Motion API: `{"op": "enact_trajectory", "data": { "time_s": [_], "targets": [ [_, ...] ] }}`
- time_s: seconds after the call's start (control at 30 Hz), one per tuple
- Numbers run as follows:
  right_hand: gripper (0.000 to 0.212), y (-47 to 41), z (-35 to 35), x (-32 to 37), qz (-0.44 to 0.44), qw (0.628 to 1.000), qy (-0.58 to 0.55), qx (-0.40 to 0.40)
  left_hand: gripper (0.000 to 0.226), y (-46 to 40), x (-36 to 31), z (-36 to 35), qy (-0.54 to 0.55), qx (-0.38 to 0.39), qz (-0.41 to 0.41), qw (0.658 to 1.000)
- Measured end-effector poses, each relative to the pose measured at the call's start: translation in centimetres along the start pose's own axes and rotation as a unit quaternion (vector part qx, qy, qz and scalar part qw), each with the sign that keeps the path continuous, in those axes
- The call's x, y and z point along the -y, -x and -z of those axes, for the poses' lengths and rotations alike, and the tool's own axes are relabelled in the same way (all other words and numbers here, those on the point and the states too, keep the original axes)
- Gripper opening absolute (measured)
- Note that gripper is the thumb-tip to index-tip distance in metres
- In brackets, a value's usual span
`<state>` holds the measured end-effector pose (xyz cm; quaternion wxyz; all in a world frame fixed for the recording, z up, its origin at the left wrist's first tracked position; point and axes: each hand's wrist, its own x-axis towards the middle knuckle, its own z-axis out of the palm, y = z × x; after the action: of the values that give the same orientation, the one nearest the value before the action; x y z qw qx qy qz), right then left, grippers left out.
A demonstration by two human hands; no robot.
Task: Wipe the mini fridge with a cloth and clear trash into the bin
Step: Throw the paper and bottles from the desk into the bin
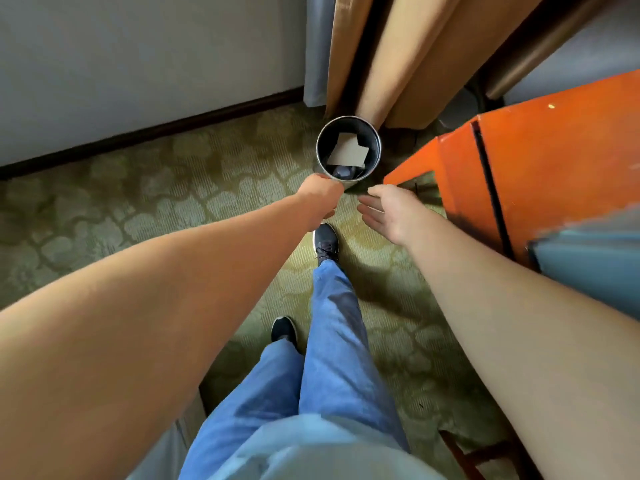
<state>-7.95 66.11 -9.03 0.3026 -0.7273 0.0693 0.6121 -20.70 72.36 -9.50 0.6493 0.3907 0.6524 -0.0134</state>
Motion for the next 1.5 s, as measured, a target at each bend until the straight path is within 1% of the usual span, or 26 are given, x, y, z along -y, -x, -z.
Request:
{"op": "enact_trajectory", "data": {
  "time_s": [0.07, 0.2, 0.27, 0.37, 0.4, 0.53, 0.6, 0.67, 0.73, 0.87, 0.97, 1.13, 1.17, 1.27, 1.37, 1.43, 1.5],
  "targets": [
    [0.017, 4.5, 0.4, -2.0, 0.008, 1.0, -0.003, 0.002, 0.024, 4.4, 1.0, 0.2, -0.004, 0.018, -0.028, 0.999],
    [0.014, 13.5, 1.5, -5.6, 0.033, 0.999, -0.017, 0.002, 0.034, 13.3, 2.5, 0.2, -0.004, 0.041, -0.072, 0.997],
    [0.017, 17.3, 2.3, -7.1, 0.055, 0.998, -0.027, -0.005, 0.033, 17.4, 2.8, -0.2, -0.003, 0.044, -0.089, 0.995],
    [0.02, 22.2, 4.1, -9.3, 0.079, 0.996, -0.043, -0.019, 0.017, 23.1, 3.7, -1.5, 0.031, 0.047, -0.073, 0.996],
    [0.019, 23.6, 4.9, -10.1, 0.087, 0.995, -0.049, -0.025, 0.016, 24.7, 4.0, -2.0, 0.032, 0.051, -0.074, 0.995],
    [0.013, 28.4, 8.4, -13.0, 0.108, 0.99, -0.083, -0.043, 0.019, 29.5, 5.1, -5.2, -0.023, 0.074, -0.106, 0.991],
    [0.015, 30.1, 10.4, -14.6, 0.114, 0.987, -0.101, -0.049, 0.024, 31.4, 5.7, -7.3, -0.044, 0.086, -0.109, 0.989],
    [0.019, 31.4, 12.7, -16.2, 0.125, 0.984, -0.117, -0.053, 0.021, 33.2, 6.3, -9.8, -0.063, 0.106, -0.118, 0.985],
    [0.016, 32.4, 15.3, -17.9, 0.127, 0.982, -0.128, -0.061, 0.017, 34.8, 7.0, -12.6, -0.081, 0.129, -0.125, 0.98],
    [0.016, 33.3, 21.6, -21.7, 0.112, 0.979, -0.152, -0.08, 0.02, 37.6, 9.1, -19.2, -0.134, 0.169, -0.119, 0.969],
    [0.016, 33.2, 26.6, -24.8, 0.092, 0.978, -0.158, -0.095, 0.022, 39.2, 11.0, -24.5, -0.198, 0.221, -0.099, 0.95],
    [0.017, 33.6, 35.1, -30.4, 0.079, 0.976, -0.181, -0.087, 0.018, 41.6, 14.3, -33.0, -0.271, 0.27, -0.098, 0.919],
    [0.015, 33.8, 37.0, -31.5, 0.073, 0.975, -0.189, -0.088, 0.018, 41.9, 15.0, -34.8, -0.293, 0.272, -0.1, 0.911],
    [0.016, 33.8, 42.6, -34.6, 0.051, 0.972, -0.207, -0.102, 0.023, 42.1, 16.9, -40.2, -0.355, 0.238, -0.104, 0.898],
    [0.022, 33.1, 47.7, -36.8, 0.037, 0.966, -0.226, -0.118, 0.016, 42.5, 18.5, -45.0, -0.374, 0.24, -0.074, 0.893],
    [0.02, 32.9, 50.5, -37.7, 0.028, 0.967, -0.225, -0.117, 0.022, 42.7, 19.2, -47.8, -0.378, 0.239, -0.065, 0.892],
    [0.022, 32.3, 52.9, -38.6, 0.019, 0.968, -0.224, -0.113, 0.026, 42.6, 19.8, -50.2, -0.373, 0.22, -0.063, 0.899]
  ]
}}
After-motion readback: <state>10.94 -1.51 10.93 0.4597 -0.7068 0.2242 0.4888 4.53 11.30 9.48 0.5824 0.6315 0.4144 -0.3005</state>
